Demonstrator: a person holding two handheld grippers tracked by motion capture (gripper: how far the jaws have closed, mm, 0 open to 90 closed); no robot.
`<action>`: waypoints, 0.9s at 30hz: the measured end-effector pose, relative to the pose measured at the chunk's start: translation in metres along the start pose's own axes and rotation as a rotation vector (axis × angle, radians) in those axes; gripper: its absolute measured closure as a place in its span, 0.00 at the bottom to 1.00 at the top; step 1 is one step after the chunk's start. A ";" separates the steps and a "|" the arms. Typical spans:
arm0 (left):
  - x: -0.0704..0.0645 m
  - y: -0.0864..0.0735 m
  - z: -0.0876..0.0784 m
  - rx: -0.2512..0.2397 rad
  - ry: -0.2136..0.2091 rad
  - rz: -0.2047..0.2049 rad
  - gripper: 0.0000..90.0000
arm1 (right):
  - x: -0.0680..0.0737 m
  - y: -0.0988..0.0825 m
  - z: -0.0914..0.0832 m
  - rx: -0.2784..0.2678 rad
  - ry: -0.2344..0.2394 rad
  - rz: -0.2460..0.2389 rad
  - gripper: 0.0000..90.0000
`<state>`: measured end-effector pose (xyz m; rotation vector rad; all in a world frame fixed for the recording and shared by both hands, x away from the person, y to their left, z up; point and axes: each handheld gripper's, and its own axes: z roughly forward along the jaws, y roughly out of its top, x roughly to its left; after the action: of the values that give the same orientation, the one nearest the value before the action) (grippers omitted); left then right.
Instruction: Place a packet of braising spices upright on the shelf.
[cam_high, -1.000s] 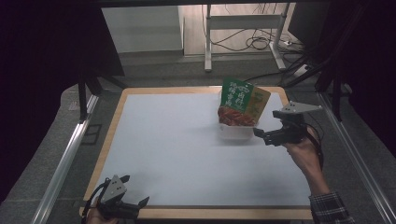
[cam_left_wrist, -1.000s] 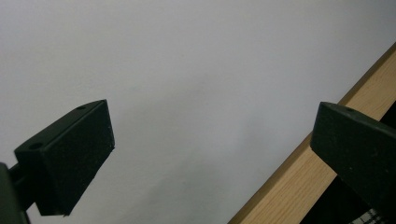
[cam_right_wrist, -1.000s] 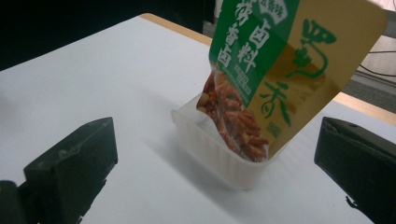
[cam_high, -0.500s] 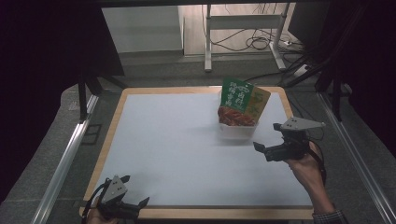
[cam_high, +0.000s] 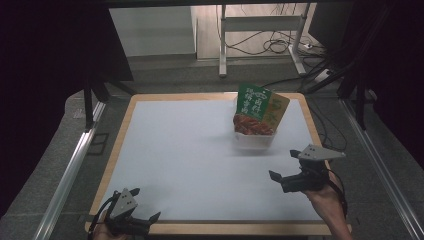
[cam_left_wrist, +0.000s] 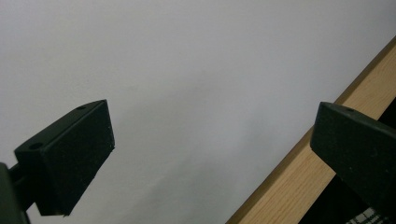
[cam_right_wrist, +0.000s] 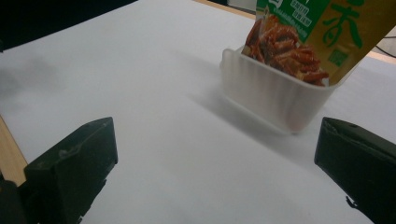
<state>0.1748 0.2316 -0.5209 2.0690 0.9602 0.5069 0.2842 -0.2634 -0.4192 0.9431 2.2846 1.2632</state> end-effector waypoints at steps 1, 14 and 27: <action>0.000 0.000 0.000 0.001 0.000 0.002 0.00 | 0.001 -0.003 0.000 0.000 -0.005 -0.006 0.00; -0.002 0.000 0.001 0.010 0.002 0.020 0.00 | 0.016 -0.037 0.002 0.007 -0.025 -0.020 0.00; -0.003 0.001 0.002 0.018 0.005 0.030 0.00 | 0.018 -0.069 0.017 0.079 -0.014 -0.022 0.00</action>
<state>0.1743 0.2282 -0.5214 2.1022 0.9410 0.5209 0.2548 -0.2663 -0.4862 0.9476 2.3429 1.1608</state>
